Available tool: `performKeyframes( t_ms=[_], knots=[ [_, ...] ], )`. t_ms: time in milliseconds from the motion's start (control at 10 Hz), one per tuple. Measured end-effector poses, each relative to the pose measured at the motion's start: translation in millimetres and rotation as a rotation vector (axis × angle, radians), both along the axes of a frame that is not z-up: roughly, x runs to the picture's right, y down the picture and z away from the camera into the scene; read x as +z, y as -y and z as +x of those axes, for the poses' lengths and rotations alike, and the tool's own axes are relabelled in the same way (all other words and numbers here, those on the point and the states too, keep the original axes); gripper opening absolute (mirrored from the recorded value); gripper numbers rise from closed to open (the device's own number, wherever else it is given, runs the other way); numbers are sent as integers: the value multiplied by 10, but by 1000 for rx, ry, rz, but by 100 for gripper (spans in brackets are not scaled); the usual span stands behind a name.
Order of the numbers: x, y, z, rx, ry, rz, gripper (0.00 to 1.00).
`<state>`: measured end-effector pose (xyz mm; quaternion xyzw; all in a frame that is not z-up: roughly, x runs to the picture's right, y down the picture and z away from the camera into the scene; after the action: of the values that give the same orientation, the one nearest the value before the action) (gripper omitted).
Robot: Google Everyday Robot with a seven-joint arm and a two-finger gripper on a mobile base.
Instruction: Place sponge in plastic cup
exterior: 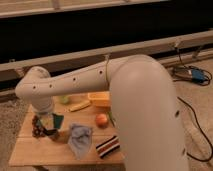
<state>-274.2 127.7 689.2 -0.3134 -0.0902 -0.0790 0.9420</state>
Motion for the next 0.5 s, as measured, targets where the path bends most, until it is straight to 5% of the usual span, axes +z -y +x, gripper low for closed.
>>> performKeyframes(
  t_ms=[500],
  knots=[
    [207, 533, 143, 34, 51, 49, 0]
  ],
)
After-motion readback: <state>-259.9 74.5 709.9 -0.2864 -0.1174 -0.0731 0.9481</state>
